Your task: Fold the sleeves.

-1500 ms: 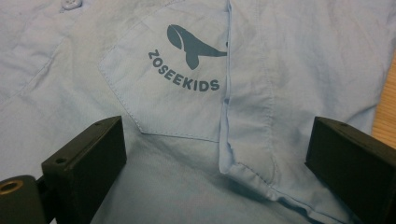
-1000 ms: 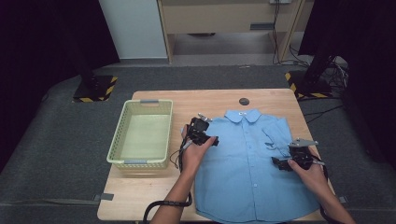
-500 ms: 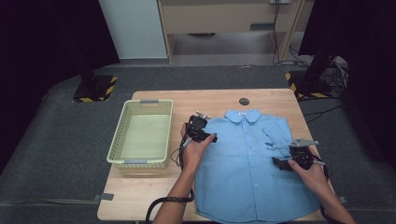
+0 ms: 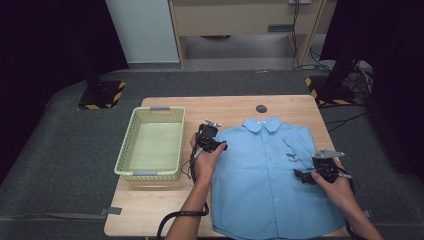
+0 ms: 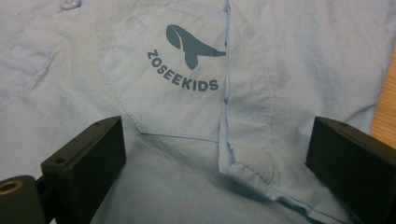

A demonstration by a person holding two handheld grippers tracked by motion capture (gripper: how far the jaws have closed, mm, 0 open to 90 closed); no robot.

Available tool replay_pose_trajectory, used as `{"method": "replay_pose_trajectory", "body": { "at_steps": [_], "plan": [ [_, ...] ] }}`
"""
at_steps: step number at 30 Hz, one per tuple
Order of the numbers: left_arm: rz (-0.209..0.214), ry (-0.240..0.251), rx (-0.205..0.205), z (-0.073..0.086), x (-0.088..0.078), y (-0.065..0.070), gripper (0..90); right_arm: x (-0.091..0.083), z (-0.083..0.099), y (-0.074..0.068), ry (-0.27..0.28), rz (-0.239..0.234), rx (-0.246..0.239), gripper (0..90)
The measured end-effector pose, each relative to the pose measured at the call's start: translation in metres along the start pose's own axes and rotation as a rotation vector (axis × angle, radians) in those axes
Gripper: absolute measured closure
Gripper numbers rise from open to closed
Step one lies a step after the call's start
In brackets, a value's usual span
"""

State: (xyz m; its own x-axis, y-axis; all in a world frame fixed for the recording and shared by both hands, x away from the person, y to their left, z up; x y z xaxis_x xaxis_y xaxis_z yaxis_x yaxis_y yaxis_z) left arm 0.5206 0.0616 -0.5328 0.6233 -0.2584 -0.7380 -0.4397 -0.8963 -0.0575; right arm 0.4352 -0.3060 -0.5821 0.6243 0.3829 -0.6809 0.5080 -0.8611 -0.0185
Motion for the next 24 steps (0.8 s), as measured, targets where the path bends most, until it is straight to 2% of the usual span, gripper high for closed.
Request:
{"method": "replay_pose_trajectory", "body": {
  "at_steps": [2, 5, 7, 16, 20, 24],
  "plan": [
    [-0.035, 0.005, 0.001, 0.0, 0.0, -0.002, 28.3, 0.0, 0.0, 0.001, 0.0, 0.0, -0.001, 4.9],
    [-0.041, 0.008, -0.016, 0.001, 0.002, -0.003, 34.0, -0.001, 0.001, 0.001, 0.001, 0.001, 0.001, 4.9],
    [-0.052, -0.004, -0.006, 0.003, 0.005, -0.003, 34.9, -0.002, 0.002, 0.002, 0.001, 0.001, -0.001, 4.9],
    [-0.128, 0.015, -0.044, 0.008, 0.008, -0.016, 44.5, -0.005, 0.005, 0.005, -0.001, -0.001, 0.0, 4.9],
    [-0.134, -0.002, -0.054, 0.011, 0.012, -0.019, 42.3, -0.006, 0.005, 0.006, 0.0, 0.0, 0.001, 4.9],
    [-0.146, -0.009, -0.081, 0.016, 0.017, -0.023, 35.4, -0.006, 0.006, 0.006, 0.0, 0.0, 0.001, 4.9]
  ]
}}
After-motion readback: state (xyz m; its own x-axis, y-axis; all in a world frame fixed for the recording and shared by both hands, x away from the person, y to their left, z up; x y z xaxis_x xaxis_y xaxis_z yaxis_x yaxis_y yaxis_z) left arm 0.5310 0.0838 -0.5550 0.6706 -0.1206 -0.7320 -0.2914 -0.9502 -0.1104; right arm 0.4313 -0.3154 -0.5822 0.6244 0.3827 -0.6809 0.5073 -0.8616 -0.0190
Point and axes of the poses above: each handheld gripper's, and its own axes: x roughly forward along the jaws, z roughly out of its underside, y roughly to its right, the point moved 5 cm from there along x, roughly forward along the jaws, and after that the axes turned 1 degree about x, right-handed, at the moved point
